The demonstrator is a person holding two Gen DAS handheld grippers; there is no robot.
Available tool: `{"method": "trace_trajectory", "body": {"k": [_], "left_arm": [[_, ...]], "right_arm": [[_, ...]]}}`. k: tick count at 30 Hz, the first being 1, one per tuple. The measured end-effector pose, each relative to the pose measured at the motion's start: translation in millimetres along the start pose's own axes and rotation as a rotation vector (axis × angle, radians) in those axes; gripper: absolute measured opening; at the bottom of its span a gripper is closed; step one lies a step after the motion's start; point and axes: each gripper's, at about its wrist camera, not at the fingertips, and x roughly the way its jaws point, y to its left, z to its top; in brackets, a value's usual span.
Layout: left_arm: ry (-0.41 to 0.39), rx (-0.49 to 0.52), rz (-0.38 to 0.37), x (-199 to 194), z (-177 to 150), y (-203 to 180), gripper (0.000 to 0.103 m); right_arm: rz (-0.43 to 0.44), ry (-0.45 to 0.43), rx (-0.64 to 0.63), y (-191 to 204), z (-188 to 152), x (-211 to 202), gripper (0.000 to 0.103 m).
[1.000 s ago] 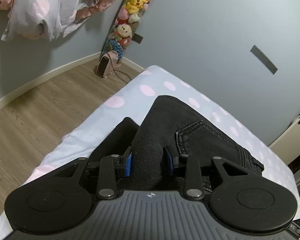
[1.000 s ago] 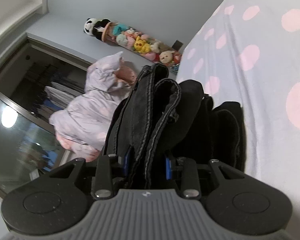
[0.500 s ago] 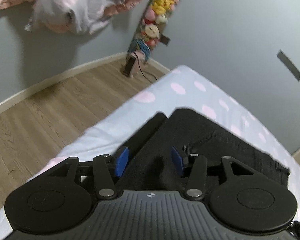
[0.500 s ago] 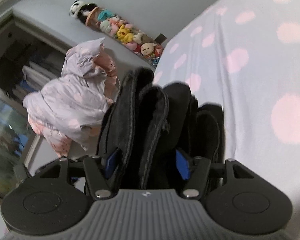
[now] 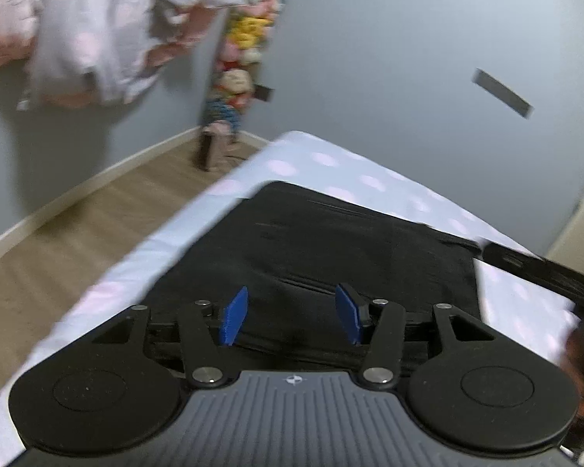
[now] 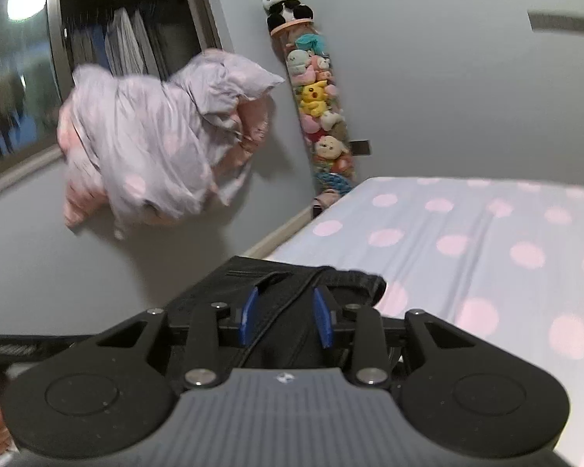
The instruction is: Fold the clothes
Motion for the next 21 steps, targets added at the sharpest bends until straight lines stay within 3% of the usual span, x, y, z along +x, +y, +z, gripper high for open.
{"method": "trace_trajectory", "body": {"k": [5,13,21], "left_arm": [[0.051,0.069,-0.021,35,-18,-40,0.051],[0.091,0.177,0.046,85,-44,-66,0.050],[0.124,0.221,0.100,97,-47,-88,0.050]], "right_arm": [[-0.077,0.066,-0.077,-9,-11,25,0.021],[-0.075,0.119,-0.039,-57,-52,58,0.020],[-0.045,0.139,0.029,-73,-60,65,0.020]]}}
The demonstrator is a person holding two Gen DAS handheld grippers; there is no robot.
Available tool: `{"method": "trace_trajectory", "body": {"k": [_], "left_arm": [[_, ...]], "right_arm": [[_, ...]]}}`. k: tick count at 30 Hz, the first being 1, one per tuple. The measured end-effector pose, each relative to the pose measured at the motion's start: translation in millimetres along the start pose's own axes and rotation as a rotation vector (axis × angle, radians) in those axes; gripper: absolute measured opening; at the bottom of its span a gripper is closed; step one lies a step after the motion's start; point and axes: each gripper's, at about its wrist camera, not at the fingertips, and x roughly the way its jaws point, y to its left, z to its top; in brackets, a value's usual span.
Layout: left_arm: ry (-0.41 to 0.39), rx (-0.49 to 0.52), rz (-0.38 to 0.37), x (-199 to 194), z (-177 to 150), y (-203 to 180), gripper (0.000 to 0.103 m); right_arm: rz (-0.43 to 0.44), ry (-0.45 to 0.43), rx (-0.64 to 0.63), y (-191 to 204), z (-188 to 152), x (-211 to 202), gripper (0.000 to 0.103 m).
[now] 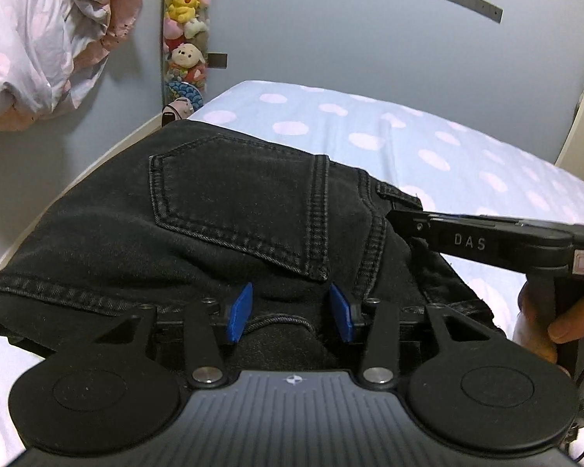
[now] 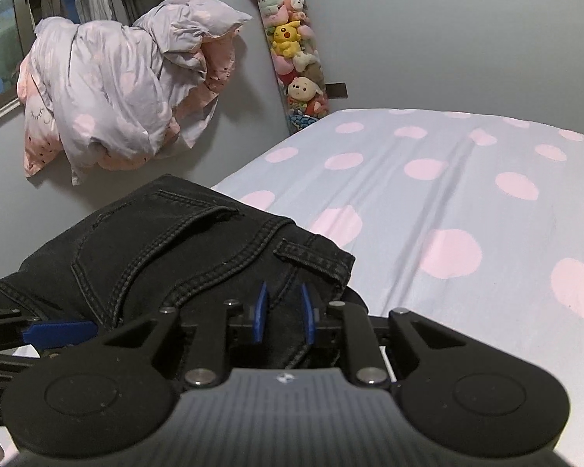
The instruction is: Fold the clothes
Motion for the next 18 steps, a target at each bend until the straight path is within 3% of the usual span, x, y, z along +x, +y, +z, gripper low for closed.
{"method": "trace_trajectory", "body": {"k": [4,8,12,15,18], "left_arm": [[0.038,-0.043,0.037,-5,5,-4,0.050],[0.072,-0.120,0.097,-28,17,-5,0.049],[0.040,-0.124,0.113,-70,20,-16,0.052],[-0.002,-0.099,0.137,-110,19,-31,0.055],[-0.048,-0.074,0.159,-150,18,-44,0.062]], "right_arm": [[-0.056,0.029,-0.030,18,8,-6,0.020],[-0.038,0.015,-0.015,28,18,-40,0.021],[-0.037,-0.001,-0.038,40,28,-88,0.026],[-0.062,-0.012,-0.057,47,36,-129,0.039],[-0.101,-0.028,-0.067,56,42,-174,0.045]]}}
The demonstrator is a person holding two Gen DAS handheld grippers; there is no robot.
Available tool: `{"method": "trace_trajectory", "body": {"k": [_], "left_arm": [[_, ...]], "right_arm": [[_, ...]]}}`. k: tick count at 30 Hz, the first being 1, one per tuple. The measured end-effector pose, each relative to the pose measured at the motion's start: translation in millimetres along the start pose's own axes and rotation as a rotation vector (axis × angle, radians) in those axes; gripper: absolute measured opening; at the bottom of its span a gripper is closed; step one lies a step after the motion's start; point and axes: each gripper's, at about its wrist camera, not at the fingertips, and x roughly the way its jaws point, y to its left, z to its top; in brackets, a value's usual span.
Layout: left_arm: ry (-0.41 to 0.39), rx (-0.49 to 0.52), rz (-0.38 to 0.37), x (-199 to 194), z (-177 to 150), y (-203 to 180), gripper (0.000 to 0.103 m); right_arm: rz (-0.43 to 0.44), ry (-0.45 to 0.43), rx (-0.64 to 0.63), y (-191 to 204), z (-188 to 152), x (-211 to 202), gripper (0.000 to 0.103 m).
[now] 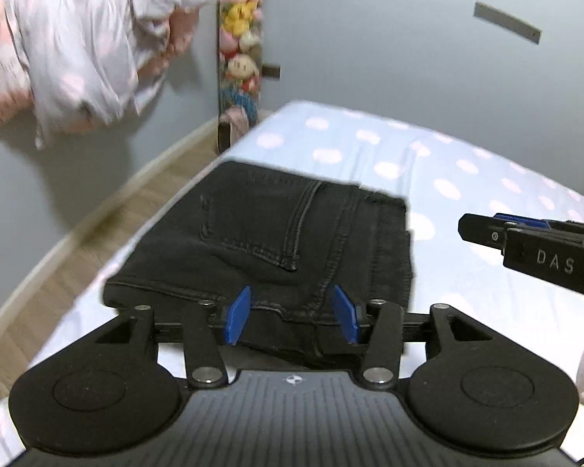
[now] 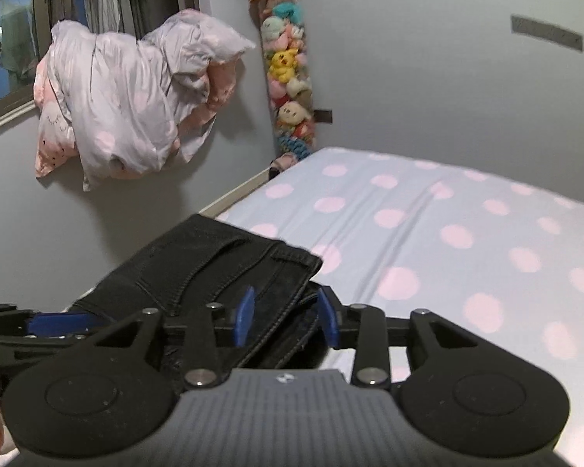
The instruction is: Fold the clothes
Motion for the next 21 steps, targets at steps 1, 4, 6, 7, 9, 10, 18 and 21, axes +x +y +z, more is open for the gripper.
{"method": "trace_trajectory", "body": {"k": [1,4,6,7,9,10,18,21], "left_arm": [[-0.023,0.013,0.001,-19,0,-1,0.064],[-0.077,0.056,0.022,-66,5,-13,0.075],[-0.118,0.083,0.047,-101,4,-20,0.080],[-0.141,0.093,0.058,-119,3,-23,0.080],[-0.177,0.113,0.083,-152,1,-29,0.086],[-0.188,0.126,0.093,-166,-3,-33,0.088],[-0.249,0.171,0.097,-263,-50,-49,0.090],[-0.247,0.199,0.159,-290,-74,-58,0.090]], "right_arm": [[-0.012,-0.006,-0.005,2,2,-16,0.048],[-0.039,-0.038,-0.026,11,3,-70,0.058],[-0.053,-0.065,-0.035,17,2,-104,0.059],[-0.060,-0.079,-0.039,21,2,-122,0.060],[-0.069,-0.111,-0.049,28,-1,-159,0.065],[-0.073,-0.128,-0.054,31,-3,-177,0.066],[-0.106,-0.223,-0.093,65,-39,-313,0.080],[-0.129,-0.269,-0.115,79,-60,-356,0.086]]}}
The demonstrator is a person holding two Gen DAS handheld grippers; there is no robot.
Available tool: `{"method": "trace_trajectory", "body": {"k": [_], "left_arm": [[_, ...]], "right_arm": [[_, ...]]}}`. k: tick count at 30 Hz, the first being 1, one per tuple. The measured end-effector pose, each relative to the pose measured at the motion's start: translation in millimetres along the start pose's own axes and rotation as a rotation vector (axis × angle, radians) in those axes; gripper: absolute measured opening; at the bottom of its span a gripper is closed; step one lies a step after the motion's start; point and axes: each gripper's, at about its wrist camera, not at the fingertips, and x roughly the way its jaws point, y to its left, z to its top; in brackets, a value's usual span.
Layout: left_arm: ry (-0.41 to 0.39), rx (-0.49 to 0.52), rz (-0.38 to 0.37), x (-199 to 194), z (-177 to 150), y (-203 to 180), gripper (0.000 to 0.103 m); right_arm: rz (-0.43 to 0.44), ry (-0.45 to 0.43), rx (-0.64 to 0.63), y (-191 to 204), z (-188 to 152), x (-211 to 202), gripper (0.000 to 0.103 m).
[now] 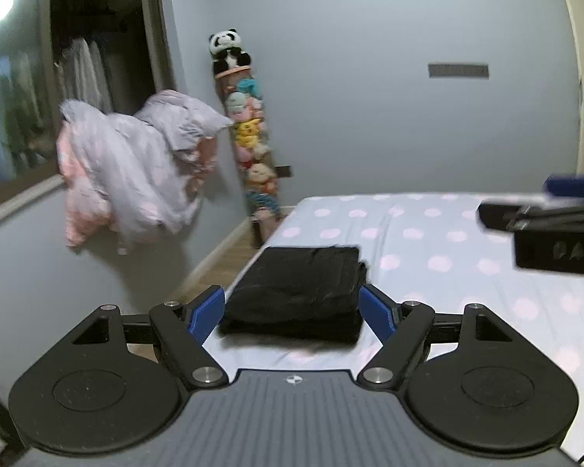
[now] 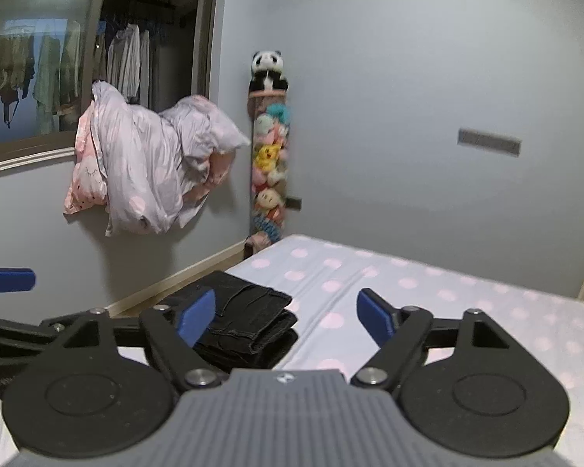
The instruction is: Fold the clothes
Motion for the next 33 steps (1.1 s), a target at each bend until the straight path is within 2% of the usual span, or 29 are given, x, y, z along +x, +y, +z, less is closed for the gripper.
{"method": "trace_trajectory", "body": {"k": [4,8,14,19,27,33], "left_arm": [[-0.023,-0.025,-0.014,-46,-26,-3,0.090],[-0.039,-0.062,0.005,-84,-60,-4,0.090],[-0.014,-0.144,0.021,-131,-105,3,0.090],[-0.002,-0.169,0.023,-168,-133,3,0.090],[0.037,-0.181,-0.019,-200,-174,-3,0.090],[0.092,-0.181,-0.052,-194,-191,-16,0.090]], "right_arm": [[0.006,-0.020,0.010,13,-23,-57,0.088],[0.020,-0.045,0.045,24,-52,-106,0.088],[0.027,-0.069,0.096,35,-97,-173,0.089],[0.024,-0.070,0.096,48,-124,-218,0.090],[-0.015,-0.069,0.041,71,-161,-271,0.090],[-0.059,-0.054,0.002,69,-181,-278,0.090]]}}
